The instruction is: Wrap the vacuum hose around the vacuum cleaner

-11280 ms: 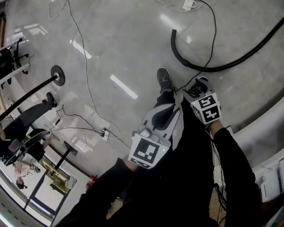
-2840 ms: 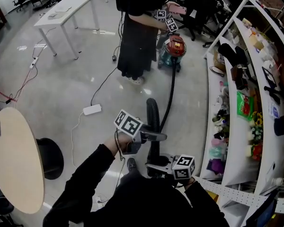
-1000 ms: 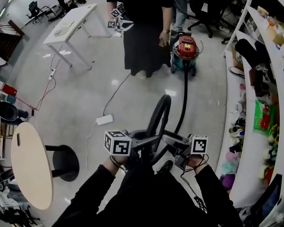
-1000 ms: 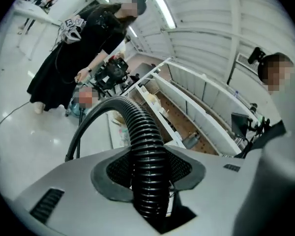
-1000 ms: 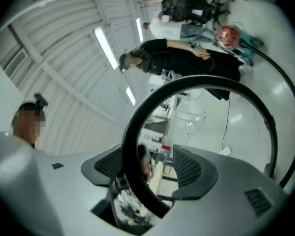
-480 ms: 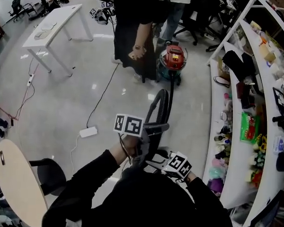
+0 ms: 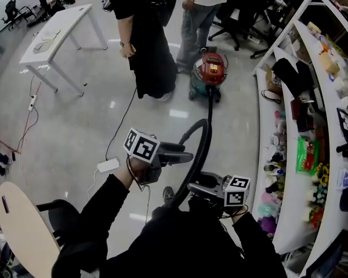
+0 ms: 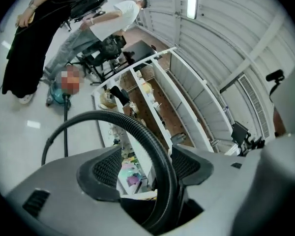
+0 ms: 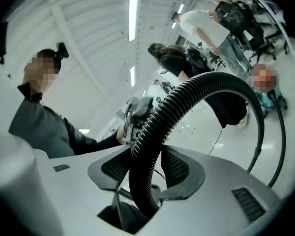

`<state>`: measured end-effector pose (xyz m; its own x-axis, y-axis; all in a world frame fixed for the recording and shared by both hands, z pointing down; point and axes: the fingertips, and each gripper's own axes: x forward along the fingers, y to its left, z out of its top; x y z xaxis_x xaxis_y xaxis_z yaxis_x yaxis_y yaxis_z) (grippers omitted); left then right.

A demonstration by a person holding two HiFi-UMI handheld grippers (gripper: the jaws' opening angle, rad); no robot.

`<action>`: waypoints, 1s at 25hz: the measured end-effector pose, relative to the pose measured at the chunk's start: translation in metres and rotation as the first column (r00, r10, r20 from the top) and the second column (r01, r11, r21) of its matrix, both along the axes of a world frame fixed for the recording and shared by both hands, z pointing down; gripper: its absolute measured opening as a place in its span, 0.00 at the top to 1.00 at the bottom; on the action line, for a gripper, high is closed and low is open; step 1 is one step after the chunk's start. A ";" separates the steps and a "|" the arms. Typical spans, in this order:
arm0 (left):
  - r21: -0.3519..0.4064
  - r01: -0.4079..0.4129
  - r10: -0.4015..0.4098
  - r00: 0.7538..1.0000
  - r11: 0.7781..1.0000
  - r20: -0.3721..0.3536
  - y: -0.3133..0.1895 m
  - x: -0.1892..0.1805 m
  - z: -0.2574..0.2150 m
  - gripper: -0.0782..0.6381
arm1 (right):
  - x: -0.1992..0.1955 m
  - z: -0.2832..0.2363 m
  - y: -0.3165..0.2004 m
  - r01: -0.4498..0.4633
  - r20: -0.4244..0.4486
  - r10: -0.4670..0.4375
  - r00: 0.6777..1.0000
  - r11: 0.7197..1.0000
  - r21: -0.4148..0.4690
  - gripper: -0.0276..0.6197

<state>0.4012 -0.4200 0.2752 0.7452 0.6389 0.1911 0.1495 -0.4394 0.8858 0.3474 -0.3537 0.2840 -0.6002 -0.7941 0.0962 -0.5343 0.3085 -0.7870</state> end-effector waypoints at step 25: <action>0.671 0.065 -0.113 0.993 0.739 0.028 0.098 0.128 0.085 0.60 | 0.237 0.006 -0.080 -0.234 0.607 0.267 0.748 0.963 -0.135 0.70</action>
<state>0.5289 -0.3218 0.3606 0.7634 0.2611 0.5908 0.0347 -0.9299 0.3661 0.5842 -0.4337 0.2897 -0.3231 -0.9288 -0.1816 0.0167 0.1863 -0.9824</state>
